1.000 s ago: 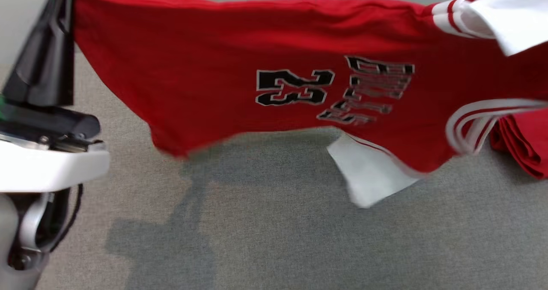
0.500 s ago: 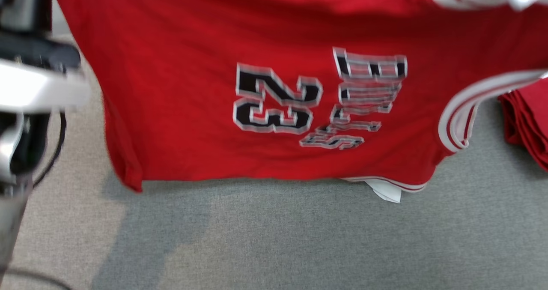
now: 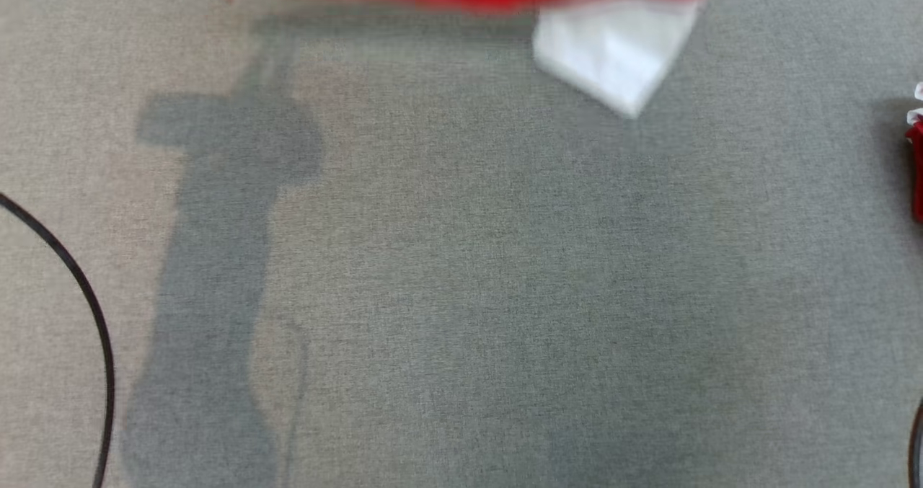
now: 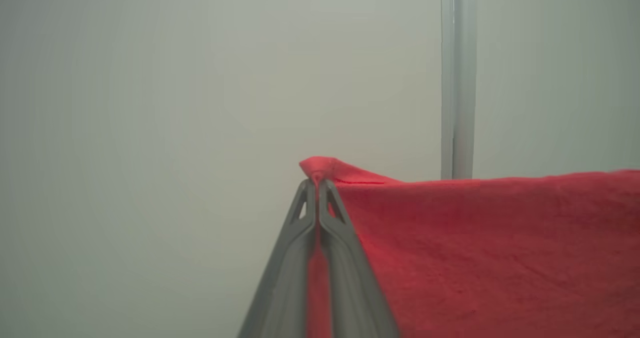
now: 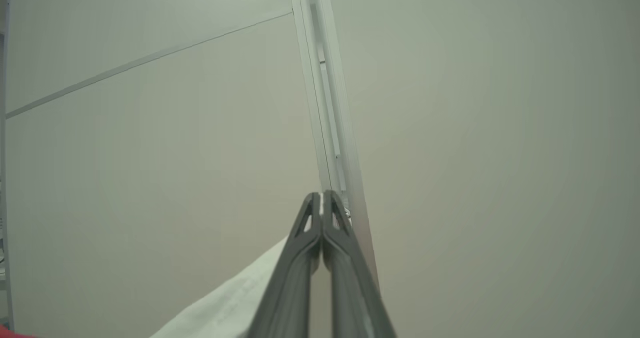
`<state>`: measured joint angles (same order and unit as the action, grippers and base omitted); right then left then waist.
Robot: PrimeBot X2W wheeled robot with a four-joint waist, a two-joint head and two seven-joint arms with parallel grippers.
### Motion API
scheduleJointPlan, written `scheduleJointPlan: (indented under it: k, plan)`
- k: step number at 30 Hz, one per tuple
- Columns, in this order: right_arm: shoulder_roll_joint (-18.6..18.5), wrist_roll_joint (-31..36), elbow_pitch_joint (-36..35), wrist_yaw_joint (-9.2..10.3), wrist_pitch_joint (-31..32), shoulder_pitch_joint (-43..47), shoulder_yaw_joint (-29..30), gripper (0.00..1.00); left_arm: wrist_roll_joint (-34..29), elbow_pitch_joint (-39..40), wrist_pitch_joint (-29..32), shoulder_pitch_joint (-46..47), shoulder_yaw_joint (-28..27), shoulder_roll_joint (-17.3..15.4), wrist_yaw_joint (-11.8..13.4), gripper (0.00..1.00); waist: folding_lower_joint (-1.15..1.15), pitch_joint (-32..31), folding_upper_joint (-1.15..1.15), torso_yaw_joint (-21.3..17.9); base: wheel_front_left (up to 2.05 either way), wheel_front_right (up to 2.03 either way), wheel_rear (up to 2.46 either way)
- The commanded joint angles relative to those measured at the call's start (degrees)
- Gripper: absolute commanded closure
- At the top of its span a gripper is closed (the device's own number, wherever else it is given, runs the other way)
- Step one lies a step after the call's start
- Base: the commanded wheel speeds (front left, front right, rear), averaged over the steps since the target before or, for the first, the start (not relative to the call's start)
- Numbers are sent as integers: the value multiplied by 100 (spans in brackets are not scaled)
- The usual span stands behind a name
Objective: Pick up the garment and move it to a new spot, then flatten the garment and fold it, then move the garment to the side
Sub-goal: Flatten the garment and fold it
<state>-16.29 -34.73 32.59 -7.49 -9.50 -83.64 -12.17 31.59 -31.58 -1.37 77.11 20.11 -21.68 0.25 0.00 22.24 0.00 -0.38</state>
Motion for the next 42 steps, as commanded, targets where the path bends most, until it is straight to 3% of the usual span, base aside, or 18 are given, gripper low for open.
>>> scheduleJointPlan:
  k: [1,6,11,19,26,29,30,34,42]
  plan:
    - [105,-201,264,-1,-141,-267,-33,100,-59,-299,-144,309,-44,22,2,100,0,36,0,-39,0,0,0]
    - [302,-541,1206,-1,-363,-922,-218,100,-80,-1318,-465,912,-40,163,-152,100,0,221,0,-77,0,0,0]
    - [291,-756,1744,-1,-307,-873,-748,100,113,-2076,-558,875,28,365,-478,100,0,486,0,-26,0,0,0]
    - [-167,-1657,1203,-1,-343,579,-1691,100,665,-2540,-1097,-393,-37,716,-734,100,0,602,0,100,0,0,0]
    - [-691,-2393,129,-1,-485,2338,-1994,100,848,-1996,-1330,-1988,65,799,-773,100,0,398,0,154,0,0,0]
    - [-897,-2722,-594,-1,-548,3697,-2010,100,971,-1340,-1354,-3220,89,708,-772,100,0,129,0,107,0,0,0]
    - [-897,-2722,-594,-1,-548,3697,-2010,100,971,-1340,-1354,-3220,89,708,-772,100,0,129,0,107,0,0,0]
    - [-1012,-2936,-1323,-1,-581,5061,-1820,100,1326,-618,-1091,-4464,32,506,-746,100,0,-125,0,33,0,0,0]
    - [-1252,-2914,-2535,-1,-307,7358,-1285,100,1602,1514,-218,-6408,-137,-255,28,100,0,-579,0,-69,0,0,0]
